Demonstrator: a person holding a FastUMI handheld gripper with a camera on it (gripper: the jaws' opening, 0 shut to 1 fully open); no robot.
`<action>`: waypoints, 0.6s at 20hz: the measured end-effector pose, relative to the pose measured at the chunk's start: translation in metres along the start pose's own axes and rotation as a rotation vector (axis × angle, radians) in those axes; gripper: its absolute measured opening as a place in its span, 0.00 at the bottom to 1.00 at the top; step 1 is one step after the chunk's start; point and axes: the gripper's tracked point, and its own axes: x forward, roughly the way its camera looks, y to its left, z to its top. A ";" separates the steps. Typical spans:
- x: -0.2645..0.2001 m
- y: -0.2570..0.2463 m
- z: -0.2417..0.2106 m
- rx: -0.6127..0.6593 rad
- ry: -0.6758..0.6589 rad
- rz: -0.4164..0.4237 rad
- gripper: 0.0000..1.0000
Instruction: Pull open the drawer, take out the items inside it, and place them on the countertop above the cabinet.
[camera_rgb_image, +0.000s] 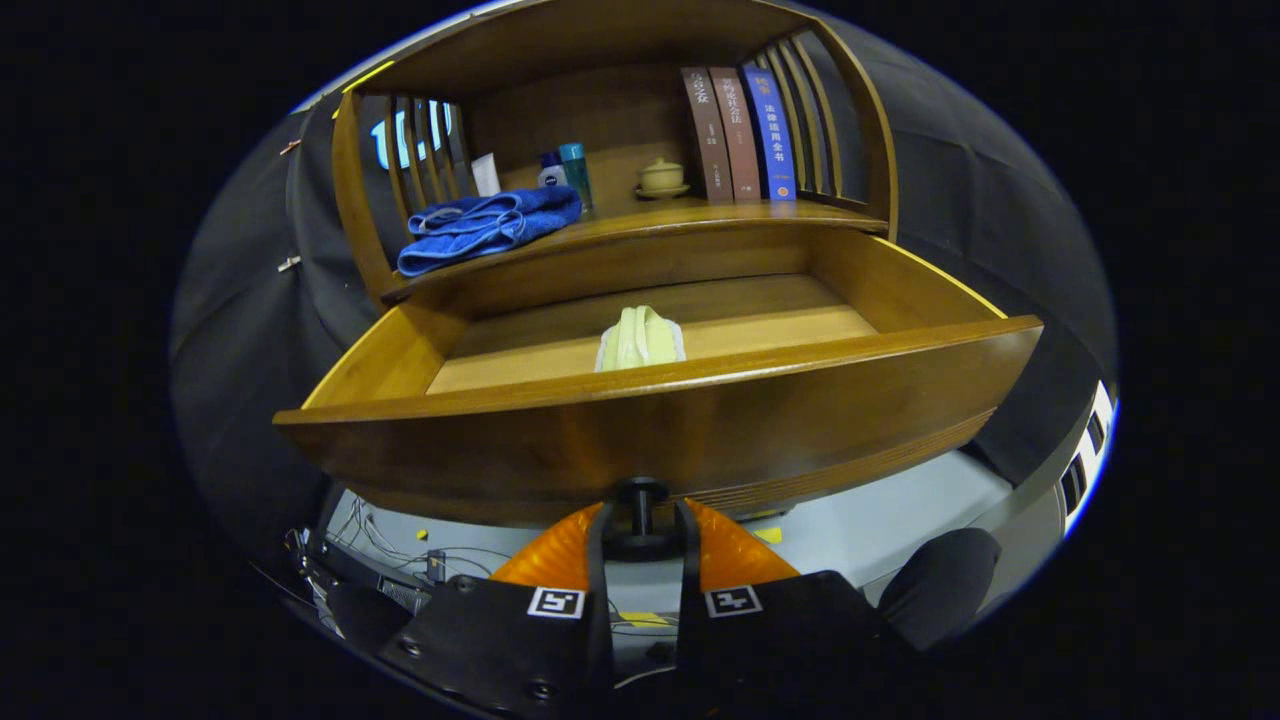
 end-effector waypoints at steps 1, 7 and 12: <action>0.000 0.000 0.000 0.002 0.001 0.000 0.30; -0.015 0.009 0.002 -0.020 -0.010 0.023 0.85; -0.052 0.015 0.026 -0.016 -0.048 0.012 1.00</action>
